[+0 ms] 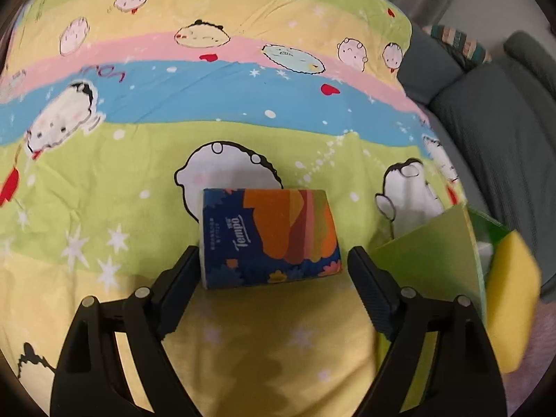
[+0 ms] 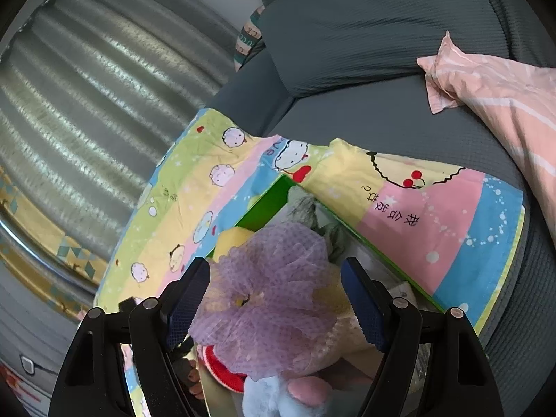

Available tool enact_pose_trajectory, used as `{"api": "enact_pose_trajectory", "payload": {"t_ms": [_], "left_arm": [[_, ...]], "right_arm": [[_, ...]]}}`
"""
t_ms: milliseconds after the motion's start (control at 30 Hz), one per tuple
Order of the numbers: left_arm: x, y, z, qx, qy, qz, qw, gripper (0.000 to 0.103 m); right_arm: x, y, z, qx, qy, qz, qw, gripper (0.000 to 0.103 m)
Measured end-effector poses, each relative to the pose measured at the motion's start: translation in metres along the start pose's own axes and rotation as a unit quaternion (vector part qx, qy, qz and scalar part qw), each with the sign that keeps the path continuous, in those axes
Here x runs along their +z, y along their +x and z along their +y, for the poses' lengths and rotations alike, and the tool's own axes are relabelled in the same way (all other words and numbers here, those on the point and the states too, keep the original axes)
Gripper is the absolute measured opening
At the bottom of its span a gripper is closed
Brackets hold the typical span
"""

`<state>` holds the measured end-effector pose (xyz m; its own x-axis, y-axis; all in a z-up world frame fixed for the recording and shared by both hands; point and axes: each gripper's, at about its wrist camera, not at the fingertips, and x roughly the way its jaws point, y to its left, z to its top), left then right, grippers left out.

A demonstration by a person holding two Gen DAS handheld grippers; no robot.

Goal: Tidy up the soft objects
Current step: 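Grasp the blue-orange Tempo tissue pack on the quilt with the left gripper, then carry the Tempo tissue pack in the left gripper into the box and release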

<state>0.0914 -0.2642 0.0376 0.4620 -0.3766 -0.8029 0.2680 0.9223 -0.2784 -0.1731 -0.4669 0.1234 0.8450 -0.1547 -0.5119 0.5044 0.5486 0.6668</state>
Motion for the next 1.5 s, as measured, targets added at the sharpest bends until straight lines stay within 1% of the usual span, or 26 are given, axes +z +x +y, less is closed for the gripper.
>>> {"api": "enact_pose_trajectory", "payload": {"t_ms": [67,100,233,333,400,500,567,667,733,767,800,900,967,1033,1067,1100,1133,1167,1200,1233,1300,1400,1500], "left_arm": [[-0.003,0.001,-0.002,0.024,0.014,-0.01,0.9996,0.076],[-0.004,0.0,-0.002,0.028,0.02,-0.014,0.9993,0.075],[-0.009,-0.005,0.003,0.028,0.016,-0.017,0.9993,0.073],[-0.015,-0.018,0.008,0.017,0.006,-0.015,0.9997,0.072],[-0.021,-0.034,0.011,0.013,0.007,-0.026,0.9996,0.072],[-0.031,-0.064,0.017,0.027,0.014,-0.049,0.9983,0.073],[-0.04,-0.087,0.026,0.028,0.009,-0.068,0.9973,0.073],[-0.053,-0.122,0.038,0.013,0.0,-0.091,0.9958,0.073],[-0.063,-0.148,0.044,0.002,-0.003,-0.112,0.9937,0.073],[-0.067,-0.157,0.044,0.0,-0.003,-0.119,0.9929,0.073],[-0.073,-0.168,0.043,-0.004,0.0,-0.129,0.9917,0.073],[-0.086,-0.195,0.03,-0.023,0.028,-0.15,0.9881,0.073],[-0.092,-0.207,0.016,-0.037,0.053,-0.156,0.9857,0.073],[-0.098,-0.215,0.0,-0.054,0.082,-0.164,0.9816,0.073],[-0.101,-0.22,-0.01,-0.06,0.099,-0.169,0.9788,0.073],[-0.103,-0.223,-0.019,-0.066,0.113,-0.173,0.9762,0.073],[-0.105,-0.225,-0.025,-0.075,0.122,-0.175,0.974,0.073],[-0.106,-0.227,-0.034,-0.086,0.137,-0.173,0.9715,0.073],[-0.107,-0.227,-0.041,-0.091,0.15,-0.171,0.9696,0.073],[-0.108,-0.226,-0.05,-0.096,0.162,-0.171,0.9671,0.073],[-0.109,-0.222,-0.067,-0.105,0.187,-0.171,0.9617,0.073],[-0.109,-0.214,-0.08,-0.139,0.198,-0.158,0.9572,0.073],[-0.109,-0.198,-0.098,-0.161,0.215,-0.135,0.9538,0.073]], "right_arm": [[-0.001,-0.001,0.0,-0.001,0.0,0.0,1.0,0.079],[-0.001,-0.001,0.0,-0.001,-0.001,0.0,1.0,0.079],[0.0,-0.001,0.001,0.002,-0.006,0.0,1.0,0.079],[0.0,-0.001,0.006,0.012,-0.016,0.003,1.0,0.078],[-0.003,0.002,0.015,0.03,-0.03,0.012,0.999,0.079],[-0.011,0.008,0.033,0.057,-0.057,0.035,0.996,0.078],[-0.018,0.013,0.046,0.074,-0.076,0.054,0.993,0.078],[-0.034,0.023,0.071,0.098,-0.111,0.088,0.985,0.078],[-0.046,0.028,0.088,0.125,-0.134,0.112,0.977,0.078],[-0.055,0.031,0.099,0.142,-0.145,0.129,0.971,0.075],[-0.06,0.033,0.106,0.155,-0.152,0.14,0.966,0.072],[-0.077,0.032,0.124,0.178,-0.174,0.162,0.955,0.071],[-0.085,0.024,0.133,0.184,-0.193,0.161,0.95,0.071],[-0.087,0.013,0.137,0.196,-0.198,0.155,0.948,0.071],[-0.087,0.009,0.136,0.202,-0.194,0.153,0.948,0.069],[-0.084,0.003,0.131,0.211,-0.188,0.148,0.948,0.064],[-0.083,-0.002,0.128,0.214,-0.183,0.143,0.949,0.062],[-0.079,-0.007,0.122,0.216,-0.178,0.135,0.951,0.06],[-0.075,-0.011,0.117,0.213,-0.173,0.13,0.953,0.054],[-0.072,-0.014,0.113,0.211,-0.168,0.124,0.955,0.052],[-0.063,-0.021,0.1,0.21,-0.152,0.109,0.96,0.043],[-0.052,-0.032,0.087,0.211,-0.15,0.089,0.962,0.037],[-0.042,-0.037,0.07,0.191,-0.135,0.072,0.97,0.035]]}}
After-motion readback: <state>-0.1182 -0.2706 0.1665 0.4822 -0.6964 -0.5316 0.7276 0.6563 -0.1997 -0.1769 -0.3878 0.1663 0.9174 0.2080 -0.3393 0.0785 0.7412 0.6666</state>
